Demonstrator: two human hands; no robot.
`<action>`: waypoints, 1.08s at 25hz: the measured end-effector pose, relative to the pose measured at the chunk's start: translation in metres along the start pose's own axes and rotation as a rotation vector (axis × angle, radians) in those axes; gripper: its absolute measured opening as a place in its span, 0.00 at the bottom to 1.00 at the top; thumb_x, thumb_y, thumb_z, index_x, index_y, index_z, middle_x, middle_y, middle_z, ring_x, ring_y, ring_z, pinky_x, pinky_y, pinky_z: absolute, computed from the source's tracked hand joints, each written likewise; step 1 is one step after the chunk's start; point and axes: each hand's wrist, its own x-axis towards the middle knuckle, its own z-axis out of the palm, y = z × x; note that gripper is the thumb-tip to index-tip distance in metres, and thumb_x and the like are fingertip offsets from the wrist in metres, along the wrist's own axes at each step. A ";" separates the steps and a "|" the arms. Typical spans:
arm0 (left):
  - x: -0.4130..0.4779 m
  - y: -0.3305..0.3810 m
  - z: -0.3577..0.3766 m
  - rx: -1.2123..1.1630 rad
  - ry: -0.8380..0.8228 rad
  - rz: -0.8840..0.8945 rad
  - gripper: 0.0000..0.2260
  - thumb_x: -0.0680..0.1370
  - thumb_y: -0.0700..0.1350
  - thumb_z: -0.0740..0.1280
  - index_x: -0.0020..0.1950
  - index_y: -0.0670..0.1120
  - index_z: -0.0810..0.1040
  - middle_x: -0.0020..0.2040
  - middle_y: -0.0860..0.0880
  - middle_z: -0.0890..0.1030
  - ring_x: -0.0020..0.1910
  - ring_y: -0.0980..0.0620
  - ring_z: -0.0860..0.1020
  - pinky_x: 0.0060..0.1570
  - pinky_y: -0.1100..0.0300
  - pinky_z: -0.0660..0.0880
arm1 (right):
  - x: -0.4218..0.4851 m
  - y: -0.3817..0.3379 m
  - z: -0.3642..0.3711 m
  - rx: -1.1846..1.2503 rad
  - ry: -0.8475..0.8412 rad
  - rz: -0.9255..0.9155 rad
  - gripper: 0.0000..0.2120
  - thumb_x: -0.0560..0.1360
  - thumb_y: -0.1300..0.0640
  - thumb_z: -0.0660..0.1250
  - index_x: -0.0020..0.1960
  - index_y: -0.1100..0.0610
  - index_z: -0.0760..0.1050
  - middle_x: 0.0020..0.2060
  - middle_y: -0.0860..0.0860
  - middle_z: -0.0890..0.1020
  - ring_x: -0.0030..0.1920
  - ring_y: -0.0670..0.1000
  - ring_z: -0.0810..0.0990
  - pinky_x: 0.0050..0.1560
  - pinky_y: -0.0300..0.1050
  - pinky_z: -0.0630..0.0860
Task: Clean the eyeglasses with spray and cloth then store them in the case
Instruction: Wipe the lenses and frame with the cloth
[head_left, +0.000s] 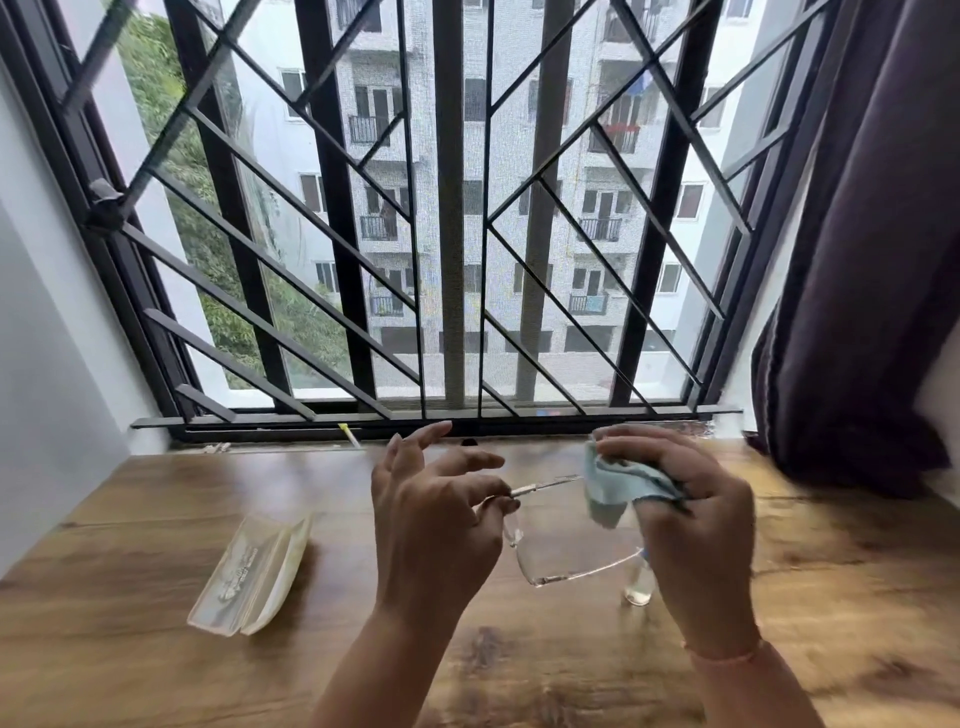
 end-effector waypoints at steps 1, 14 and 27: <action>0.000 0.001 0.000 0.013 0.010 0.015 0.02 0.61 0.48 0.71 0.31 0.55 0.82 0.41 0.62 0.83 0.58 0.53 0.70 0.58 0.42 0.68 | -0.006 0.000 0.008 -0.122 -0.126 -0.126 0.15 0.61 0.69 0.65 0.43 0.57 0.83 0.43 0.48 0.84 0.46 0.42 0.81 0.47 0.33 0.76; -0.002 0.002 -0.005 0.124 0.182 0.095 0.07 0.68 0.47 0.66 0.33 0.52 0.84 0.45 0.59 0.83 0.61 0.48 0.73 0.62 0.37 0.63 | -0.011 0.026 0.035 -0.388 -0.284 -0.548 0.13 0.68 0.68 0.68 0.48 0.55 0.83 0.41 0.48 0.84 0.41 0.49 0.80 0.51 0.48 0.73; 0.004 -0.008 -0.015 0.083 0.260 0.048 0.04 0.63 0.44 0.73 0.32 0.54 0.83 0.44 0.62 0.82 0.61 0.50 0.71 0.62 0.36 0.61 | 0.010 0.044 -0.004 -0.308 0.001 -0.401 0.07 0.63 0.68 0.72 0.36 0.57 0.83 0.35 0.47 0.83 0.40 0.41 0.81 0.62 0.48 0.72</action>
